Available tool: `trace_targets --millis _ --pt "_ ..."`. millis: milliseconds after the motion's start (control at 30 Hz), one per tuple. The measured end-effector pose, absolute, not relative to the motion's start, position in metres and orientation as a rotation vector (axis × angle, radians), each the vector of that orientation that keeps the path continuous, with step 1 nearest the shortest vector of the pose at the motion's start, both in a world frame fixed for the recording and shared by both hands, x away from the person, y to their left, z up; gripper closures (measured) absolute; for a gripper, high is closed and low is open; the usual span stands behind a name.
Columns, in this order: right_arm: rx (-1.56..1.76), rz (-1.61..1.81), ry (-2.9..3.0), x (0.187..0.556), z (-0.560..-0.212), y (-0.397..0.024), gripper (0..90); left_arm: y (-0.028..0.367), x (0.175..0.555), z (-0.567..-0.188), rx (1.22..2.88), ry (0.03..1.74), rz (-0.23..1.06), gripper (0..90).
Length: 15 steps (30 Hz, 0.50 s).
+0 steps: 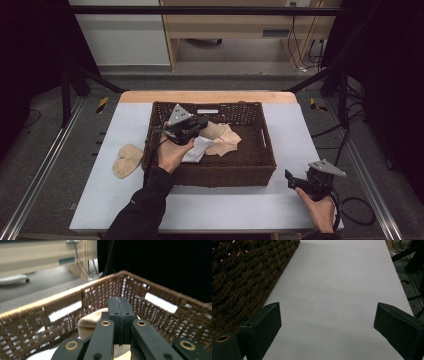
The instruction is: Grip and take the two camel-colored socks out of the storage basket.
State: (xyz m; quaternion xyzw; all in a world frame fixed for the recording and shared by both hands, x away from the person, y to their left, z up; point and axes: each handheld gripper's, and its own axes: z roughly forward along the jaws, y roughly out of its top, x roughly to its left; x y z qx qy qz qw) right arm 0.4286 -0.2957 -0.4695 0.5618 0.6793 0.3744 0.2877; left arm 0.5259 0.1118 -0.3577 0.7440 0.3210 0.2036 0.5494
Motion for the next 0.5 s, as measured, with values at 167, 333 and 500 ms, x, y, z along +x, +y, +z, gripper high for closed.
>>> trace_targets --millis 167,333,500 --pt "1.502 0.995 1.815 0.429 -0.470 -0.296 7.8 0.116 0.518 -0.342 1.720 0.734 0.508 89.5" --pt "1.500 0.994 1.812 0.429 -0.470 -0.296 7.7 0.126 0.509 -0.327 1.680 0.723 0.527 89.5" --pt "1.501 1.001 1.806 0.429 -0.469 -0.297 7.6 0.138 0.501 -0.316 1.643 0.724 0.536 89.5"
